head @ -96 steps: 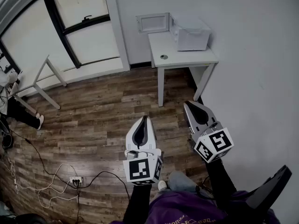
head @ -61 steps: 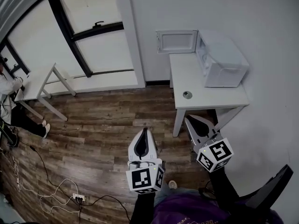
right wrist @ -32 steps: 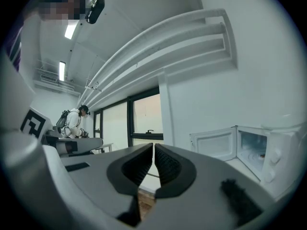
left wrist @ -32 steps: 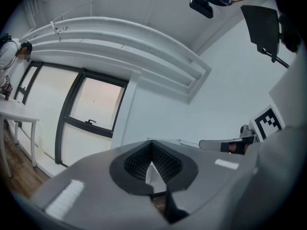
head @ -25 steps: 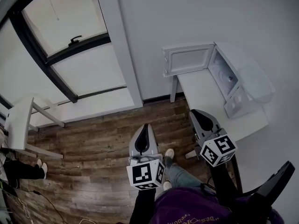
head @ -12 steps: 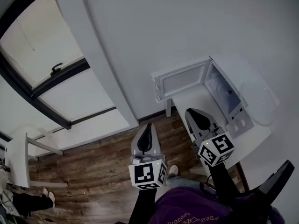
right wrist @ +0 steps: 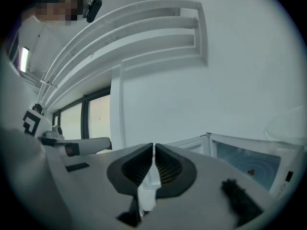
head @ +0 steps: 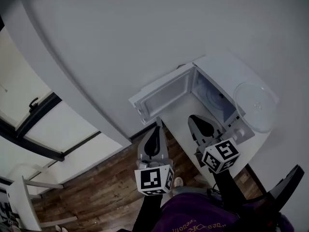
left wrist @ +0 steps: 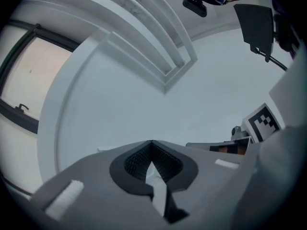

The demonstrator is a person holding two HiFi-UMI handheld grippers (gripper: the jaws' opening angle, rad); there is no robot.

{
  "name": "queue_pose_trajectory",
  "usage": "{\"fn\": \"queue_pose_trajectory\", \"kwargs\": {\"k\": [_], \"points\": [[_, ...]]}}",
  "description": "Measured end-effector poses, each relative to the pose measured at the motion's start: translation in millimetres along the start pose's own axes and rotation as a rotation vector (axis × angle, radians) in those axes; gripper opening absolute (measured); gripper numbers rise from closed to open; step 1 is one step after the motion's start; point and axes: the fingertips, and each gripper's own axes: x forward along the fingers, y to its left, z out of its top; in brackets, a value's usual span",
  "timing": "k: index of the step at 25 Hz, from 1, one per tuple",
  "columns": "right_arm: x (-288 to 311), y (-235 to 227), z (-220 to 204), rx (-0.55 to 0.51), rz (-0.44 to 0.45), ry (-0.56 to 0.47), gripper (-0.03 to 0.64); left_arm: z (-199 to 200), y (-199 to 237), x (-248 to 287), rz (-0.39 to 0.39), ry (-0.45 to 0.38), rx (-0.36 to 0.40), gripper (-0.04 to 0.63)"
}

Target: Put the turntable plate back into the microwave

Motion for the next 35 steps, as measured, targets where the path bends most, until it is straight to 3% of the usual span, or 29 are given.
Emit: {"fn": "queue_pose_trajectory", "kwargs": {"k": [10, 27, 31, 35], "points": [[-59, -72, 23, -0.079, -0.268, -0.014, 0.012, -11, -95, 68, -0.322, 0.030, -0.024, 0.005], [-181, -161, 64, -0.103, -0.971, -0.126, 0.012, -10, -245, 143, -0.940, 0.076, -0.031, 0.005], [-203, -170, 63, -0.086, -1.045, -0.133, 0.012, -21, -269, 144, -1.041, 0.097, -0.026, 0.005], [-229, -177, 55, -0.064, -1.135, -0.114, 0.012, -29, -280, 151, -1.077, 0.122, -0.055, 0.006]]}}
